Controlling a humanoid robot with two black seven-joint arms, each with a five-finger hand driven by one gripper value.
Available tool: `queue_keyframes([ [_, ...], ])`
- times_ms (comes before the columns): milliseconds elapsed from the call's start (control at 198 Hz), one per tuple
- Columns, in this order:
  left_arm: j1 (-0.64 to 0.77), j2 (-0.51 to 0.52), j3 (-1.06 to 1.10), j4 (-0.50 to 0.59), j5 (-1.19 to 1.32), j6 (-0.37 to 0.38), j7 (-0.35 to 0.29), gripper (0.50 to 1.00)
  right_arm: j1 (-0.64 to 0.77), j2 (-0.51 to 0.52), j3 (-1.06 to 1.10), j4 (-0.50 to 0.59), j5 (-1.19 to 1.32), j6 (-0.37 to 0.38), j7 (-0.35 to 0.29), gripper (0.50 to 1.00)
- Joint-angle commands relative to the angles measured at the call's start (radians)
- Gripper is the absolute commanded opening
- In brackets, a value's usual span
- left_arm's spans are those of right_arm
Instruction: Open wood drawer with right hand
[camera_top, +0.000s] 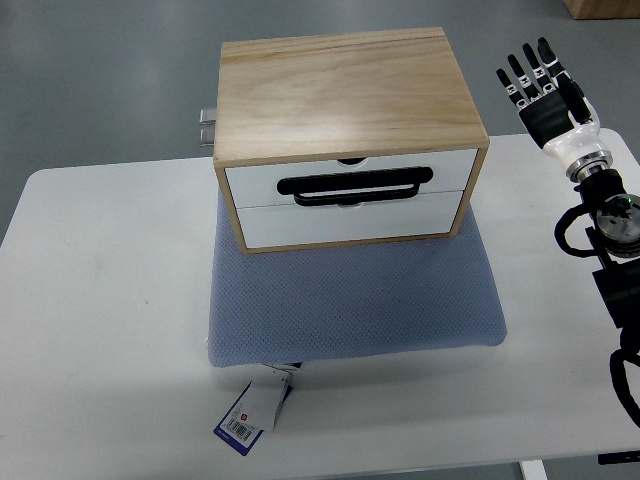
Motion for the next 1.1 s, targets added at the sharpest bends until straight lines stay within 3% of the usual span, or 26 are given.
queue_keyframes([
  [0, 0.000, 0.000, 0.000, 0.001, 0.000, 0.000, 0.000, 1.000, 0.000, -0.001, 0.001, 0.000, 0.000, 0.000, 0.000, 0.944],
  [283, 0.000, 0.000, 0.000, -0.005, 0.000, 0.000, -0.001, 1.000, 0.028, -0.036, -0.062, 0.005, -0.001, -0.002, -0.002, 0.944],
  [455, 0.000, 0.000, 0.000, -0.008, 0.002, 0.000, -0.001, 1.000, 0.120, -0.148, -0.166, 0.008, -0.071, -0.018, -0.003, 0.944],
  [461, 0.000, 0.000, 0.001, -0.009, 0.003, 0.000, -0.001, 1.000, 0.159, -0.194, -0.221, 0.014, -0.118, -0.020, -0.003, 0.944],
  [607, -0.002, 0.000, 0.001, -0.009, 0.005, -0.002, -0.001, 1.000, 0.296, -0.332, -0.419, 0.081, -0.262, -0.014, -0.005, 0.944],
  [673, -0.002, 0.000, 0.001, -0.009, 0.005, -0.002, 0.000, 1.000, 0.305, -0.343, -0.436, 0.090, -0.271, -0.012, -0.006, 0.944],
  [678, -0.002, 0.000, 0.001, -0.009, 0.005, -0.002, -0.001, 1.000, 0.348, -0.399, -0.518, 0.151, -0.309, -0.011, -0.006, 0.944],
  [709, -0.002, 0.000, 0.001, -0.009, 0.005, -0.003, 0.000, 1.000, 0.377, -0.432, -0.572, 0.196, -0.333, -0.009, -0.008, 0.944],
  [774, -0.003, 0.000, 0.001, -0.009, 0.005, -0.003, 0.000, 1.000, 0.388, -0.443, -0.590, 0.210, -0.339, -0.009, -0.009, 0.944],
  [779, -0.003, 0.000, 0.001, -0.009, 0.005, -0.003, 0.000, 1.000, 0.445, -0.490, -0.670, 0.285, -0.375, -0.006, -0.027, 0.944],
  [810, -0.003, 0.000, 0.001, -0.009, 0.005, -0.003, 0.000, 1.000, 0.482, -0.516, -0.721, 0.330, -0.402, -0.005, -0.049, 0.944],
  [886, -0.003, 0.000, 0.001, -0.009, 0.005, -0.003, 0.000, 1.000, 0.508, -0.532, -0.752, 0.359, -0.419, -0.005, -0.064, 0.944],
  [891, -0.005, 0.000, 0.001, -0.009, 0.005, -0.003, 0.000, 1.000, 0.573, -0.563, -0.834, 0.432, -0.457, 0.006, -0.101, 0.944],
  [916, -0.008, 0.000, 0.001, -0.009, 0.005, -0.003, 0.000, 1.000, 0.621, -0.581, -0.895, 0.477, -0.471, 0.015, -0.123, 0.944],
  [992, -0.009, 0.000, 0.001, -0.009, 0.005, -0.003, 0.000, 1.000, 0.655, -0.588, -0.939, 0.505, -0.477, 0.021, -0.135, 0.944],
  [997, -0.014, 0.000, 0.000, -0.009, 0.005, -0.003, 0.000, 1.000, 0.737, -0.603, -1.062, 0.575, -0.480, 0.026, -0.178, 0.944],
  [1093, -0.014, 0.000, 0.000, -0.009, 0.005, -0.003, 0.000, 1.000, 0.884, -0.610, -1.254, 0.681, -0.480, 0.015, -0.268, 0.944],
])
